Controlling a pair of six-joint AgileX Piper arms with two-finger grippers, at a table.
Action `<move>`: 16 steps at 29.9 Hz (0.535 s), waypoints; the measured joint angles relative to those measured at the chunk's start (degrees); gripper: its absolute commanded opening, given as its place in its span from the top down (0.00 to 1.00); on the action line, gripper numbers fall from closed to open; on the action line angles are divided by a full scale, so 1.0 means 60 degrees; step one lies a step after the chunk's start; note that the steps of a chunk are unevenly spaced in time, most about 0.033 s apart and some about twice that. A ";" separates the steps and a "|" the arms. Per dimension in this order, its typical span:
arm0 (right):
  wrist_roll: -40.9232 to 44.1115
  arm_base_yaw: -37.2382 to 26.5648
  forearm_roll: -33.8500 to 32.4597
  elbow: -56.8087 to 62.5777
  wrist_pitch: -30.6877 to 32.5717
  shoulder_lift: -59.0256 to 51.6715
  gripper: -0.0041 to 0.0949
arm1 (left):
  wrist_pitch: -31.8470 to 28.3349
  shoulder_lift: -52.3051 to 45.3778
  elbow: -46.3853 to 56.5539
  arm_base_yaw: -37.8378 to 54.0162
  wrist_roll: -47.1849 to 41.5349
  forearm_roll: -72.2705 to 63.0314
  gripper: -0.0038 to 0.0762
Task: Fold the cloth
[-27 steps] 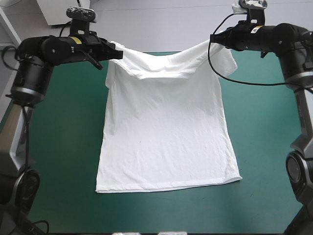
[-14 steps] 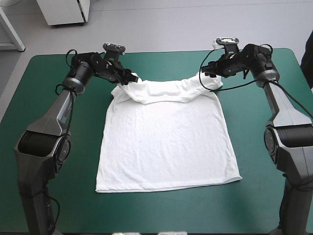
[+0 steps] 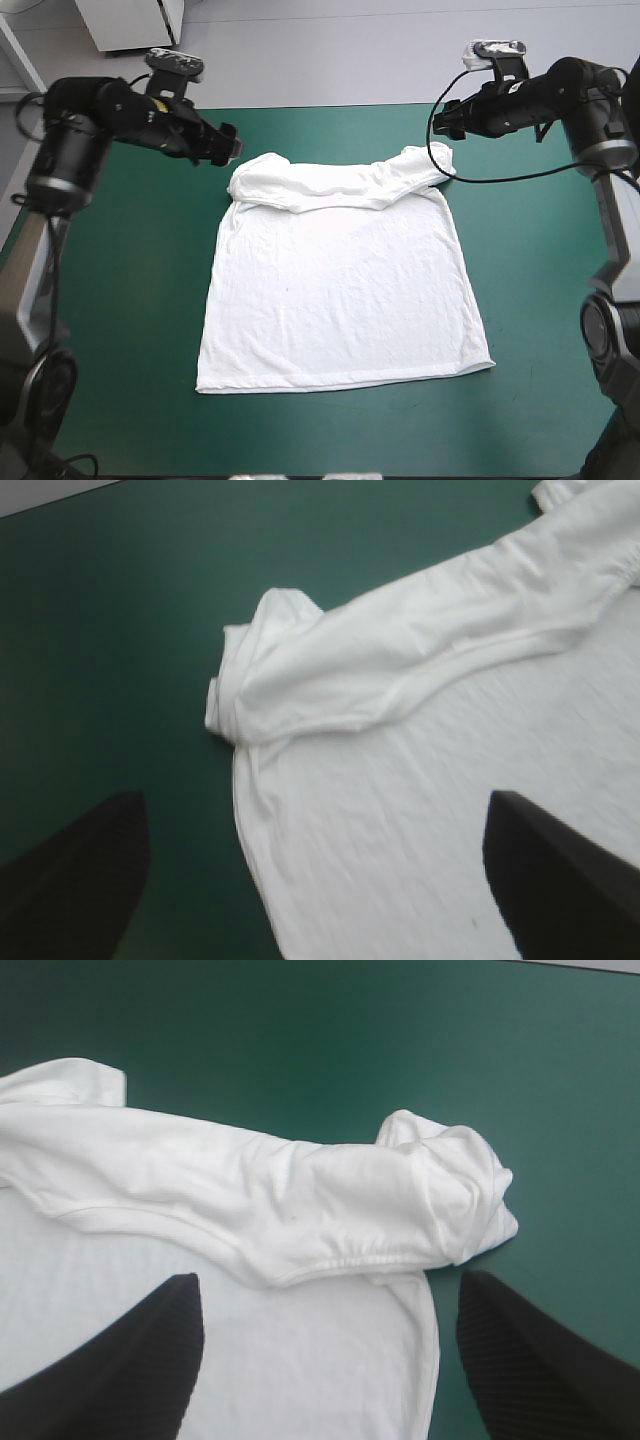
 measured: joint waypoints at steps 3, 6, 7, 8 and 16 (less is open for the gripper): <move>0.0189 0.0168 -0.0314 0.0573 0.0452 -0.1168 0.29 | 0.0449 -0.1417 0.1073 0.0000 -0.0463 0.0236 0.14; 0.0457 0.0569 -0.0742 0.1386 0.0783 -0.2102 0.29 | 0.0522 -0.2492 0.2239 0.0000 -0.0822 0.0294 0.14; 0.0574 0.0771 -0.0975 0.1691 0.0929 -0.2485 0.29 | 0.0522 -0.2853 0.2683 -0.0024 -0.0881 0.0328 0.14; 0.0672 0.0992 -0.1239 0.1998 0.1092 -0.2730 0.29 | 0.0522 -0.3183 0.3122 -0.0101 -0.0923 0.0423 0.14; 0.1901 0.2638 -0.3157 0.4171 0.1478 -0.4410 0.29 | 0.0522 -0.4578 0.6172 -0.1254 -0.1811 0.1179 0.14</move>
